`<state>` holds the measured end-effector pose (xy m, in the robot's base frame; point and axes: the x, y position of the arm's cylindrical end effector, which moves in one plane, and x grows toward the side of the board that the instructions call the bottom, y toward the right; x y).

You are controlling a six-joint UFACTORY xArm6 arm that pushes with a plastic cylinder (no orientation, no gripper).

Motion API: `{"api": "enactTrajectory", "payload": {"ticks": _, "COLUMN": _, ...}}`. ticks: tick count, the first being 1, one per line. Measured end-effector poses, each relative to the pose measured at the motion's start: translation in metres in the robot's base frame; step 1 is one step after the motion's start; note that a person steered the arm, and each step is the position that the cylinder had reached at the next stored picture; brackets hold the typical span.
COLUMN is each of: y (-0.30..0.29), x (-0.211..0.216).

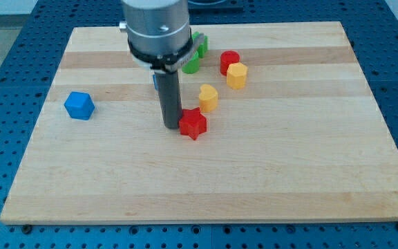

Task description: Move the arm to the right side of the red circle

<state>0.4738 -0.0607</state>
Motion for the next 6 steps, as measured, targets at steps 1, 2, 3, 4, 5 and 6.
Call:
{"api": "enactTrajectory", "payload": {"ticks": 1, "y": -0.003, "x": 0.017}}
{"api": "enactTrajectory", "payload": {"ticks": 2, "y": 0.025, "x": 0.037}}
{"api": "enactTrajectory", "payload": {"ticks": 3, "y": 0.066, "x": 0.07}}
{"api": "enactTrajectory", "payload": {"ticks": 4, "y": 0.148, "x": 0.087}}
{"api": "enactTrajectory", "payload": {"ticks": 5, "y": 0.201, "x": 0.019}}
{"api": "enactTrajectory", "payload": {"ticks": 6, "y": 0.204, "x": -0.1}}
